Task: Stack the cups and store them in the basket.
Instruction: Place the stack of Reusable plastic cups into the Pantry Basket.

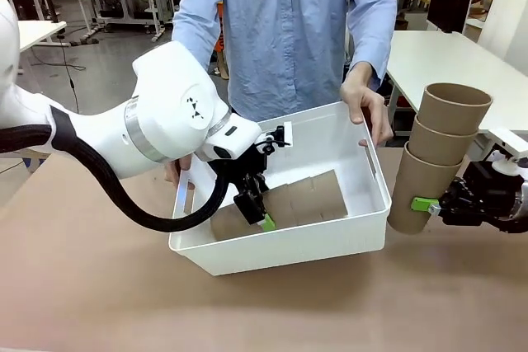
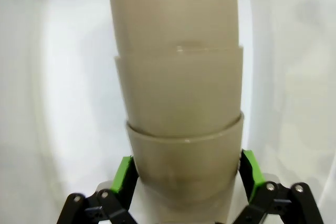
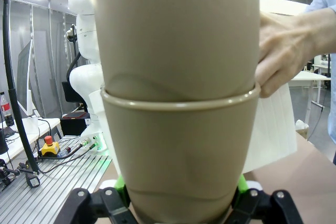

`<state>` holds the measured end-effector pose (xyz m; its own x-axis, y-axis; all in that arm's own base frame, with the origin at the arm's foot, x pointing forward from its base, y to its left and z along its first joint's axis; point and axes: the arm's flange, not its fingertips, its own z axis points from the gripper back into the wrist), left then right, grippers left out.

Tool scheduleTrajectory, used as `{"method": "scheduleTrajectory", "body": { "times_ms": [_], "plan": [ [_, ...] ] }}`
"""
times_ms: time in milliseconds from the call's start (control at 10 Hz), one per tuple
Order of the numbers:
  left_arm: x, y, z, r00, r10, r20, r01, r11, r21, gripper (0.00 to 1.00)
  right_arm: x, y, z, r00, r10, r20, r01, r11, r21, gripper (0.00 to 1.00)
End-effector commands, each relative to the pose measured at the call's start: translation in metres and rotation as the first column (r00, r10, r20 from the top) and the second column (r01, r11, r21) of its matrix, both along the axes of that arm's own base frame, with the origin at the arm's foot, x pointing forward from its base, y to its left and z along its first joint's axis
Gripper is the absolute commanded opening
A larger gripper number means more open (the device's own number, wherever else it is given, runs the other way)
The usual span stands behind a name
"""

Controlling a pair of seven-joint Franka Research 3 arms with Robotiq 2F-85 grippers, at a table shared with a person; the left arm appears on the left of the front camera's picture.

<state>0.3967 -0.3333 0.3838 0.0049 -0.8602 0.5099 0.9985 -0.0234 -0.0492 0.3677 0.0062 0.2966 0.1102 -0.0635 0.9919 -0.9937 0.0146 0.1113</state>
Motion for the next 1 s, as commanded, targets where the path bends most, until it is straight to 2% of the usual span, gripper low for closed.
{"method": "scheduleTrajectory", "body": {
  "times_ms": [0,300,400,700,900],
  "plan": [
    [0.001,0.022,0.029,0.998,-0.028,-0.050,0.025,0.998,-0.065,1.00,0.000,0.000,0.005,1.000,0.002,0.007,-0.002,1.000,0.002,0.84],
    [0.001,0.068,0.084,0.990,-0.068,-0.120,0.052,0.989,-0.139,1.00,0.000,0.000,0.005,1.000,0.002,0.007,-0.002,1.000,0.002,0.84],
    [0.003,0.089,0.102,0.993,-0.072,-0.091,0.056,0.985,-0.165,1.00,0.000,0.000,0.005,1.000,0.002,0.007,-0.002,1.000,0.002,0.84],
    [0.003,0.184,0.147,0.997,-0.045,-0.067,0.021,0.944,-0.329,1.00,0.000,0.000,0.005,1.000,0.002,0.007,-0.002,1.000,0.002,0.84],
    [0.002,0.254,0.166,0.999,0.033,-0.021,-0.039,0.910,-0.412,1.00,0.000,0.000,0.005,1.000,0.002,0.007,-0.002,1.000,0.002,0.84]
  ]
}}
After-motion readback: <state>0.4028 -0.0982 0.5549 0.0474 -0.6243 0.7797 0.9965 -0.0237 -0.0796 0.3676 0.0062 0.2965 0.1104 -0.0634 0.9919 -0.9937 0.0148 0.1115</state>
